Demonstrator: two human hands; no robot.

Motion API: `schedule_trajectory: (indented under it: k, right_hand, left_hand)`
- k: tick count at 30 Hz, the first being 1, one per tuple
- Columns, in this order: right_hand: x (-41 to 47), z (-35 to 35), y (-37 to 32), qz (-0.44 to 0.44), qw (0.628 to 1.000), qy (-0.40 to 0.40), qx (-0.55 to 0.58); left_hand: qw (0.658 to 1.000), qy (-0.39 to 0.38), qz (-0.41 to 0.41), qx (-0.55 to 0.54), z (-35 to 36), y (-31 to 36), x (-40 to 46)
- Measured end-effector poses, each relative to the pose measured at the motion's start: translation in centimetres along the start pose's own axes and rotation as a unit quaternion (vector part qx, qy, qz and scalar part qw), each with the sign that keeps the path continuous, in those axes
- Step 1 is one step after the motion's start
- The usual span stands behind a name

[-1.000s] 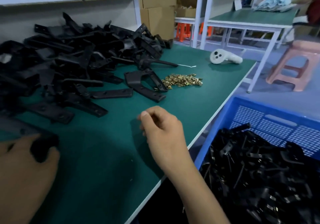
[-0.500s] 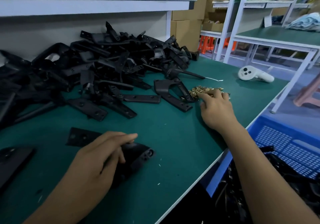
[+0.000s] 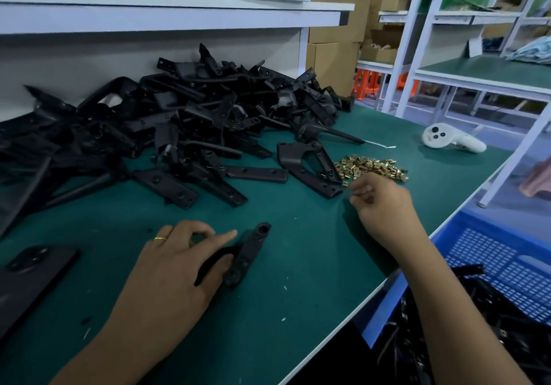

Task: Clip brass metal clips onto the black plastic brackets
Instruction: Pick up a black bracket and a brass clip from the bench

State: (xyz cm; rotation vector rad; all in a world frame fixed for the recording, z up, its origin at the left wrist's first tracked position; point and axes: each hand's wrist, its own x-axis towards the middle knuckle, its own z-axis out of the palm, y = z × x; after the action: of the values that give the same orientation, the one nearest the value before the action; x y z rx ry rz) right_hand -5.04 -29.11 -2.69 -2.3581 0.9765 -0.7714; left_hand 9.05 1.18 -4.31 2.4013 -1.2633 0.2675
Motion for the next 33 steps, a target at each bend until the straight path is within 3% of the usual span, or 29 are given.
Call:
schedule_trajectory:
  k: [4,11,16,19,21,24,27,30,33]
  right_hand:
    - [-4.5,1.5,-3.3,-0.029,0.994,-0.063,0.087]
    - [-6.9,2.6,-4.3,-0.017,0.997,-0.014,0.068]
    - [-7.8,2.8,-5.3,-0.081,0.993,-0.023,0.080]
    - [-8.5,2.6,-5.7,-0.079,0.985,-0.048,0.148]
    - [-9.4,2.8,-6.3,-0.053,0.964,-0.085,0.248]
    - [-10.2,3.2,-7.5,-0.017,0.893,-0.132,0.430]
    - [-10.1,3.7,-8.1,0.000,0.839,-0.169,0.517]
    - [-10.0,3.7,-8.1,-0.008,0.833,-0.169,0.527]
    - [-10.1,3.8,-7.8,-0.027,0.855,-0.141,0.498]
  left_hand:
    - [0.999,-0.027,0.000,0.032,-0.2,0.3,0.1]
    - [0.993,-0.078,0.005,0.083,-0.8,0.9,-0.1]
    - [0.996,-0.048,0.016,0.069,-0.4,0.5,0.7]
    - [1.000,-0.017,0.008,0.017,-0.5,0.0,1.1]
    - [1.000,-0.011,0.023,0.001,-0.5,0.0,0.8]
    - [0.997,-0.016,0.056,-0.043,-0.9,0.2,0.2]
    - [0.995,-0.015,0.069,-0.069,-1.6,0.1,-0.1]
    - [0.995,-0.030,0.073,-0.064,-1.4,-0.1,0.0]
    - [0.995,-0.033,0.068,-0.065,-1.1,-0.1,-0.1]
